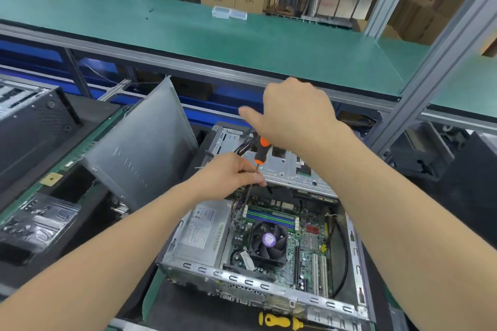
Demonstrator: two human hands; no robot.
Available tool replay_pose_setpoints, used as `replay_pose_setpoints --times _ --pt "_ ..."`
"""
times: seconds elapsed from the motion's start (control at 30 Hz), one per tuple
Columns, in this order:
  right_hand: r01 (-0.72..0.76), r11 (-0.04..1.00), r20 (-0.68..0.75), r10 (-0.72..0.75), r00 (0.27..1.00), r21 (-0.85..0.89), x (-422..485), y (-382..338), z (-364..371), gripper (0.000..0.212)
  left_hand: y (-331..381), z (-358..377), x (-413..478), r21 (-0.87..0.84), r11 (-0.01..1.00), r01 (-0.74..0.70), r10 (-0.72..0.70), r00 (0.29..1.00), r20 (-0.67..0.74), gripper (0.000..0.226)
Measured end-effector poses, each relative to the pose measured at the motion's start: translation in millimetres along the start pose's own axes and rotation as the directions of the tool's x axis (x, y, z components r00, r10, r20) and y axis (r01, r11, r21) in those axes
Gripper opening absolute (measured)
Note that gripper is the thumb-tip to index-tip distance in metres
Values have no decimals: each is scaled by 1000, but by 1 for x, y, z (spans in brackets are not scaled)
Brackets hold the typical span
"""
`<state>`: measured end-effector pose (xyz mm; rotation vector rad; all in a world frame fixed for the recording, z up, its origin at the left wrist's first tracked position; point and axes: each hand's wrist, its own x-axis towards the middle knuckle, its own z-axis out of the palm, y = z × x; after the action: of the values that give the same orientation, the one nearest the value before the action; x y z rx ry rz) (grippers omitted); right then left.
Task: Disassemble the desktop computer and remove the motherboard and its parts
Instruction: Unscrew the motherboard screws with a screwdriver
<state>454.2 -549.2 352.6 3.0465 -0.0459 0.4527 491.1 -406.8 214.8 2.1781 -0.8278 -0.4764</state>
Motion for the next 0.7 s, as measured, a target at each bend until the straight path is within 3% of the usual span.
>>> replay_pose_setpoints --times 0.1,0.23,0.33,0.47,0.57,0.6,0.7 --pt "-53 996 237 36 971 65 4 -10 4 41 -3 -1 -1 3 1000 3 -3 1000 -9 21" --pt "-35 977 271 -23 962 209 12 -13 11 36 -2 -13 -1 -217 975 -44 21 994 -105 33" --pt "96 987 338 -136 931 132 21 -7 10 30 6 -22 3 -316 937 -149 112 985 -132 18" --pt "324 937 475 -346 809 131 27 4 -6 20 10 -22 9 -389 900 -196 151 978 -145 17" --pt "464 874 512 -468 720 147 27 9 -16 11 7 -19 16 -423 892 -160 106 983 -147 55" --pt "504 851 514 -501 697 147 27 8 -17 16 5 -19 17 -434 886 -162 111 984 -141 57" --pt "597 792 459 -580 673 126 24 3 -13 28 6 -21 17 -430 882 -194 168 981 -100 28"
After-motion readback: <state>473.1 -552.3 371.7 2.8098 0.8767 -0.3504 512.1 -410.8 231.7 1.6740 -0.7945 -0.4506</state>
